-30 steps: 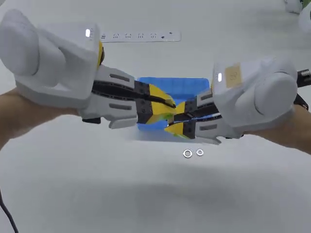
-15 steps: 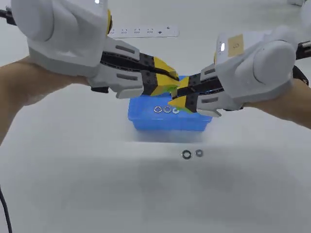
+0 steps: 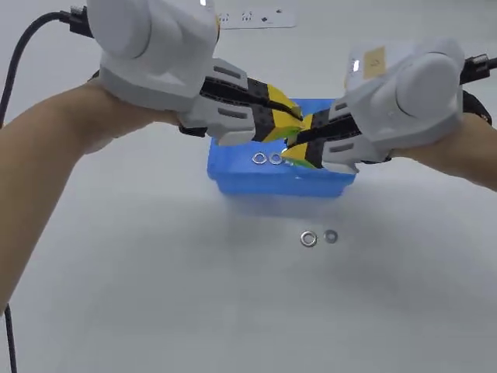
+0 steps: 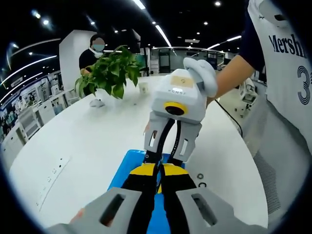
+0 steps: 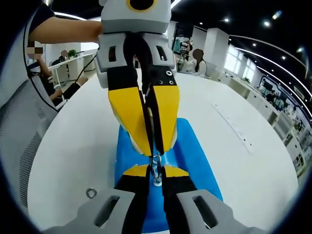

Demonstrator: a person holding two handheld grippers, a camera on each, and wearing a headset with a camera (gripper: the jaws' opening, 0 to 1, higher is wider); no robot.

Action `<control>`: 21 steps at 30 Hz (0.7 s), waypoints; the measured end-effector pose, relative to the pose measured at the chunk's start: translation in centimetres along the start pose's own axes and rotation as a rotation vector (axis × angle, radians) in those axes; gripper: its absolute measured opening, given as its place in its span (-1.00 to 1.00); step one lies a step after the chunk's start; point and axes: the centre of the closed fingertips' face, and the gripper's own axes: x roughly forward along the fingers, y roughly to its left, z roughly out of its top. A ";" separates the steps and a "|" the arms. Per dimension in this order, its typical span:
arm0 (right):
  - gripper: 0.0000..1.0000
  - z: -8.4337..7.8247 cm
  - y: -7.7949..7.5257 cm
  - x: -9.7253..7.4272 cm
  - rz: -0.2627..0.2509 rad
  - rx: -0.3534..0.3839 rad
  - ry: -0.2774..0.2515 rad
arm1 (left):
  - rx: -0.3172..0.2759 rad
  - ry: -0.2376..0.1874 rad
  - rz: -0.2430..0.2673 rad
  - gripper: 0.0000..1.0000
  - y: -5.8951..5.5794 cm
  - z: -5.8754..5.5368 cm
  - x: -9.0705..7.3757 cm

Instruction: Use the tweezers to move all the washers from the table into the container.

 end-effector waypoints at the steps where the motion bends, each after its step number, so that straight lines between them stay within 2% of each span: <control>1: -0.79 -0.1 0.0 0.1 0.003 0.005 0.001 | -0.006 0.000 0.001 -0.87 0.1 -0.2 0.0; 9: -0.79 -0.3 0.2 0.4 0.013 0.026 0.006 | -0.036 -0.009 -0.002 -0.87 0.3 -0.4 0.0; 15: -0.78 -0.3 0.4 0.3 0.016 0.026 0.017 | -0.030 -0.003 -0.006 -0.87 0.2 -0.4 0.0; 18: -0.77 0.0 0.6 -0.1 0.013 0.016 0.017 | -0.022 0.001 -0.007 -0.87 -0.1 -0.1 -0.3; 21: -0.75 0.7 0.5 -0.8 0.002 0.005 0.004 | -0.008 -0.003 -0.006 -0.86 -0.6 0.7 -0.7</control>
